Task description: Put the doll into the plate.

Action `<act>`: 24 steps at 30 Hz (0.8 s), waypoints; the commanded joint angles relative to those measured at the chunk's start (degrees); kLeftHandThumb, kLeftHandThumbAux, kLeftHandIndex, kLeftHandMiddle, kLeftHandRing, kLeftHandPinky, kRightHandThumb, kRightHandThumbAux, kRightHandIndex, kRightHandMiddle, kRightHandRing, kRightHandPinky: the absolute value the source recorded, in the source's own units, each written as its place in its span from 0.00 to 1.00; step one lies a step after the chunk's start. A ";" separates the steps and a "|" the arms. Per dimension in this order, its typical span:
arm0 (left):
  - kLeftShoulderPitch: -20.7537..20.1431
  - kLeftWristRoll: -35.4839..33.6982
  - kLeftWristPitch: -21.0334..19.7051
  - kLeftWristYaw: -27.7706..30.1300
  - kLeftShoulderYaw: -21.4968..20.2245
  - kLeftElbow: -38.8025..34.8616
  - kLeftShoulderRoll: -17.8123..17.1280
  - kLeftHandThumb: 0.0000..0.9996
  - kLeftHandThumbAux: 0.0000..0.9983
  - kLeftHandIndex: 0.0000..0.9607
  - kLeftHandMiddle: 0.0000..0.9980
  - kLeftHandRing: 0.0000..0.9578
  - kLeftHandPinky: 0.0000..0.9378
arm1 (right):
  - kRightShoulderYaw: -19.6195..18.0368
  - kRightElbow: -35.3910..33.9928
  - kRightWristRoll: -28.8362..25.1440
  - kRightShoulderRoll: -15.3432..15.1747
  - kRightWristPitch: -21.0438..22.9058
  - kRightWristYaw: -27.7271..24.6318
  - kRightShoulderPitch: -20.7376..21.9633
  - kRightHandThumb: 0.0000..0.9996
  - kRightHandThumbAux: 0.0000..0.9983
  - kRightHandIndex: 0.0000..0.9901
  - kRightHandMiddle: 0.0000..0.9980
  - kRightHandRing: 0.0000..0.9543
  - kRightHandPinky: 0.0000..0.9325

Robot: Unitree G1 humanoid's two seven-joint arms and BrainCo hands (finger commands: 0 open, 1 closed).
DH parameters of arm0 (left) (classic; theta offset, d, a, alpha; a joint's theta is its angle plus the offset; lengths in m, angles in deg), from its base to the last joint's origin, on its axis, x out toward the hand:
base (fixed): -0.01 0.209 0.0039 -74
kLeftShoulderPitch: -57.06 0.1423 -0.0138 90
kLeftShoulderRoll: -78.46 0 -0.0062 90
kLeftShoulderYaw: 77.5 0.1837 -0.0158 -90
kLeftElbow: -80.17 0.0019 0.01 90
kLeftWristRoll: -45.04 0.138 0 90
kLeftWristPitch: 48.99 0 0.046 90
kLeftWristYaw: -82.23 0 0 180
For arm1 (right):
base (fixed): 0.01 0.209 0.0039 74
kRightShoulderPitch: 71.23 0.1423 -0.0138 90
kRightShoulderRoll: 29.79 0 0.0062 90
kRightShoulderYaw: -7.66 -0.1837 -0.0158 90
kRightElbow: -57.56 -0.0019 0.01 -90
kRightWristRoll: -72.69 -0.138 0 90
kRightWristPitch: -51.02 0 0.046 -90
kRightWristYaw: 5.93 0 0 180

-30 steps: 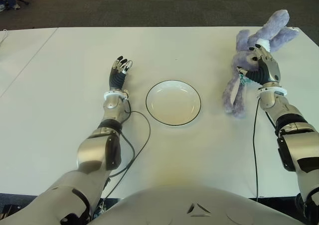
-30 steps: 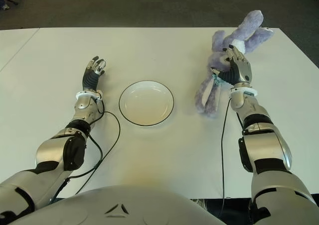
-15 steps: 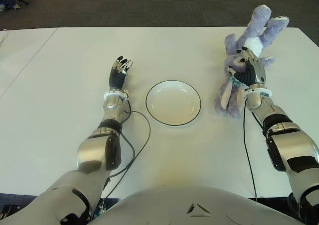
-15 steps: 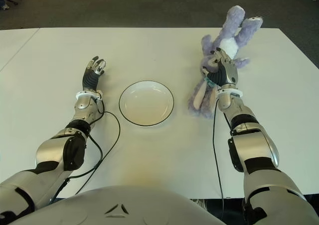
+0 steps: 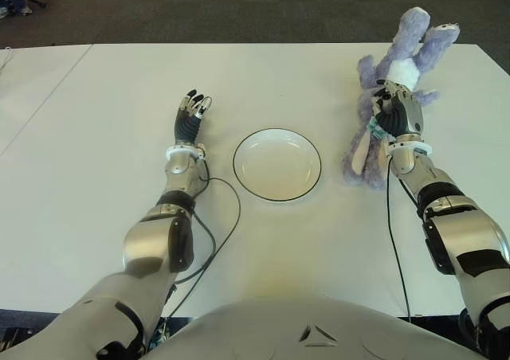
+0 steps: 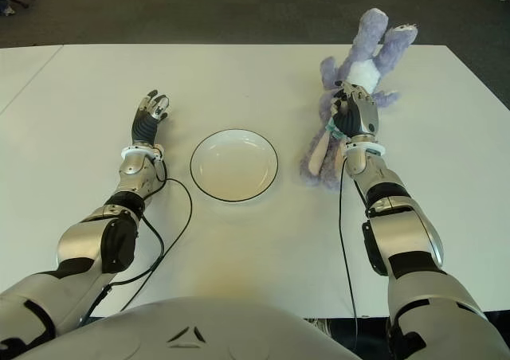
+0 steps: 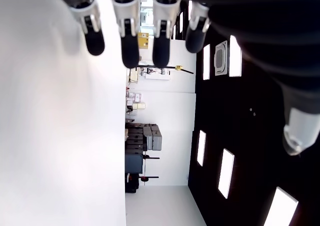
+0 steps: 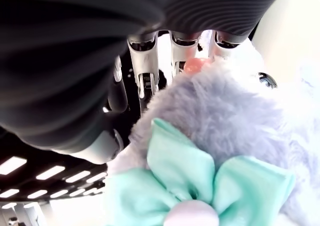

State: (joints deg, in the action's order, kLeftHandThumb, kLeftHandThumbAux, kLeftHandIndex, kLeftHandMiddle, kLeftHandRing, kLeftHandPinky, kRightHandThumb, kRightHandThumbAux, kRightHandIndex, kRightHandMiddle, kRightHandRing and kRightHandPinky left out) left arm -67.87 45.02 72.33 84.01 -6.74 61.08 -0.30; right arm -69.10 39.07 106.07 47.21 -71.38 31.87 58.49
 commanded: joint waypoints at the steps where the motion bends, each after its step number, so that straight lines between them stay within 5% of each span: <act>1: 10.13 -0.14 -6.13 -0.83 -0.14 6.84 2.88 0.00 0.49 0.12 0.17 0.16 0.14 | 0.13 0.47 -1.36 2.18 0.82 -1.03 -2.22 0.71 0.71 0.45 0.82 0.87 0.92; 24: 10.48 0.31 -5.70 -1.12 0.34 6.77 2.93 0.00 0.49 0.12 0.16 0.16 0.14 | -5.97 -0.83 -10.90 3.28 0.09 -9.34 -2.48 0.70 0.72 0.44 0.85 0.90 0.90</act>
State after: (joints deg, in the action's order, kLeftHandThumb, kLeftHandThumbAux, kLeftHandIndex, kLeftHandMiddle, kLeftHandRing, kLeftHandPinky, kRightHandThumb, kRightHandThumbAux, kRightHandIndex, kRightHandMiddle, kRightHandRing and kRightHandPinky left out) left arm -67.88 45.05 72.33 84.01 -6.70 61.08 -0.30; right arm -74.36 37.79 96.98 49.06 -71.00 25.43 58.35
